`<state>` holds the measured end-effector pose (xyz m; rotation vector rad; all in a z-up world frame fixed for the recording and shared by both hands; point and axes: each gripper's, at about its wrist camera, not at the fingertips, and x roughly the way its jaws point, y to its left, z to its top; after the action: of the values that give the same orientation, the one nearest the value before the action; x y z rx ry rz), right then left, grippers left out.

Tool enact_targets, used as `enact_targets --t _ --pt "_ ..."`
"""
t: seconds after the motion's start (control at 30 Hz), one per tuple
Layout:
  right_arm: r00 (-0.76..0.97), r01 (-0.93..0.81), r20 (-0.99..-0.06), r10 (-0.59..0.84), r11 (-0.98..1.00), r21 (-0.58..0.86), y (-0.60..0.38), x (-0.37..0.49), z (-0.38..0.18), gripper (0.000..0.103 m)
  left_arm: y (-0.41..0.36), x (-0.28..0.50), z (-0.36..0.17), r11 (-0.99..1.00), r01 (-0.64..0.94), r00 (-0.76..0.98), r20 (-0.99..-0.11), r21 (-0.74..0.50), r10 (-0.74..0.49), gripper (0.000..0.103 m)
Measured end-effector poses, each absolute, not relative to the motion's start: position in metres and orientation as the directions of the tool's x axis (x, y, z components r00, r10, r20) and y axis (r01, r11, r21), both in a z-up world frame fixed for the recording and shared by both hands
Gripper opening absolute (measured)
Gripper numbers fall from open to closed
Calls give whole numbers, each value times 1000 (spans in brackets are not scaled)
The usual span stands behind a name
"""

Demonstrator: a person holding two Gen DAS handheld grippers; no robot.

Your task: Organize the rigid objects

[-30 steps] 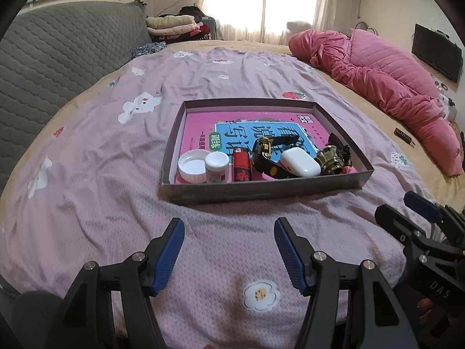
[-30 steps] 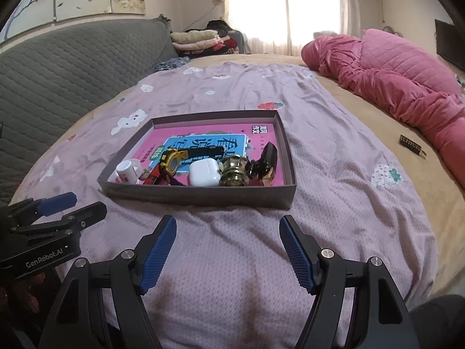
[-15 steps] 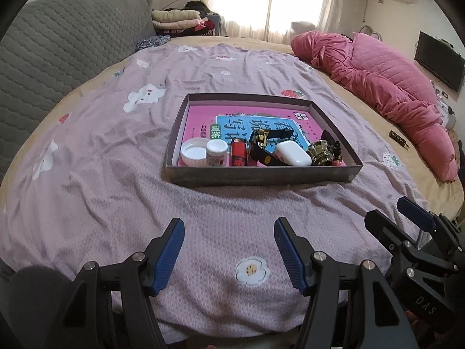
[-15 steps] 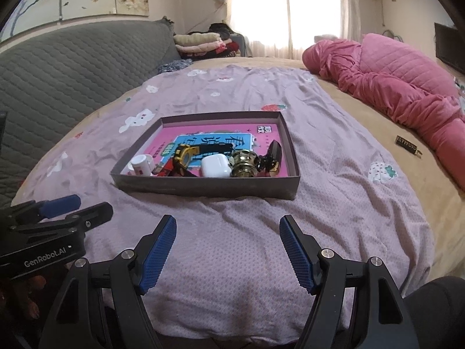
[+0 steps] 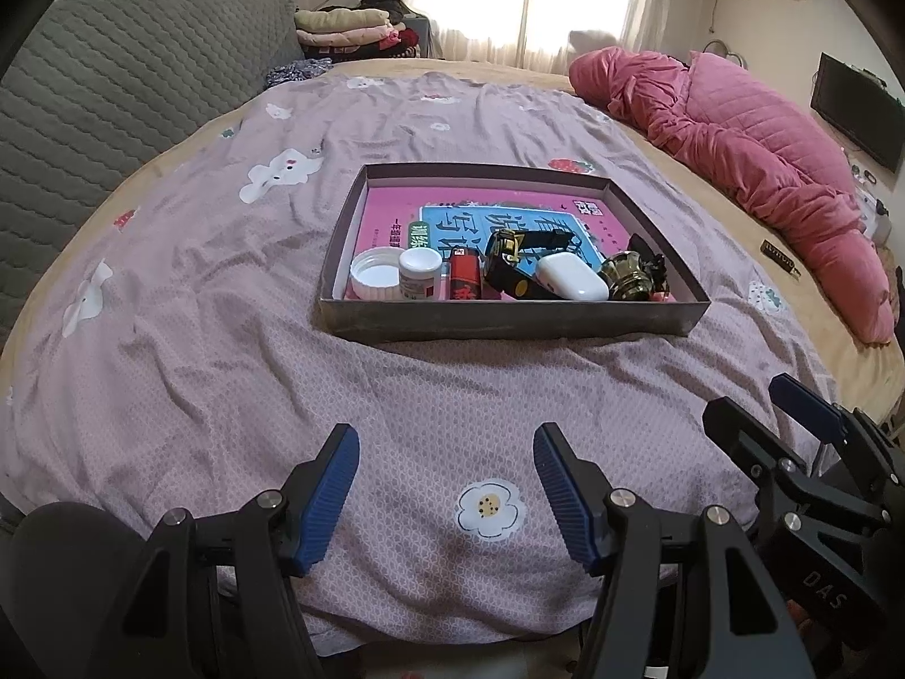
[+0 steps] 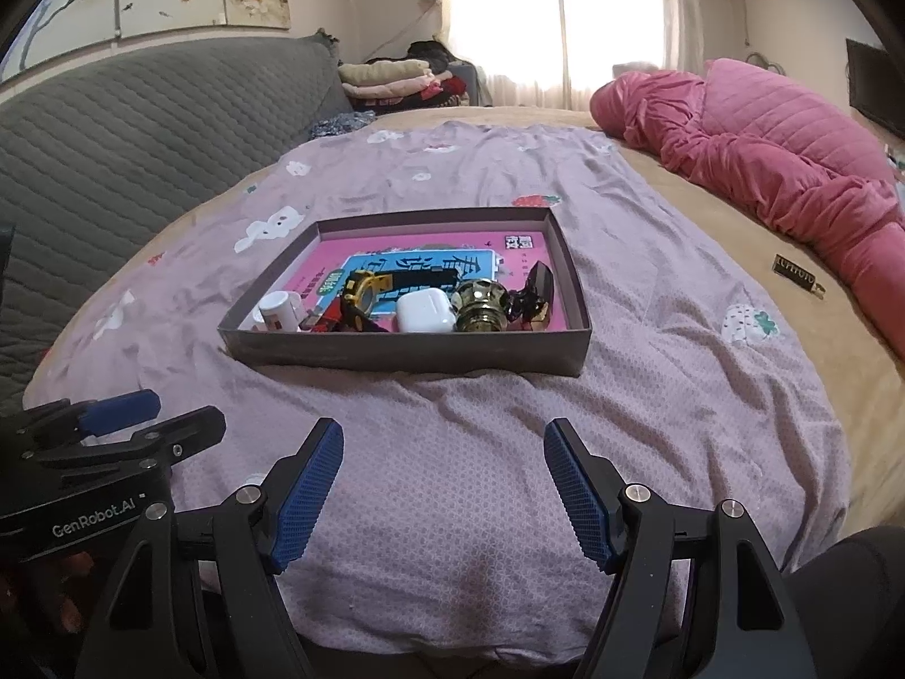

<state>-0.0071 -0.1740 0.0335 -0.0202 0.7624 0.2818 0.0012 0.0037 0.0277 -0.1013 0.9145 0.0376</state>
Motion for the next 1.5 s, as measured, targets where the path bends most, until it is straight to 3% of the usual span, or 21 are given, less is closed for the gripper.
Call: enact_targets --t 1.5 --pt "664 -259 -704 252 961 99 -171 -1 23 75 3 7 20 996 -69 599 -801 -57 -5 64"
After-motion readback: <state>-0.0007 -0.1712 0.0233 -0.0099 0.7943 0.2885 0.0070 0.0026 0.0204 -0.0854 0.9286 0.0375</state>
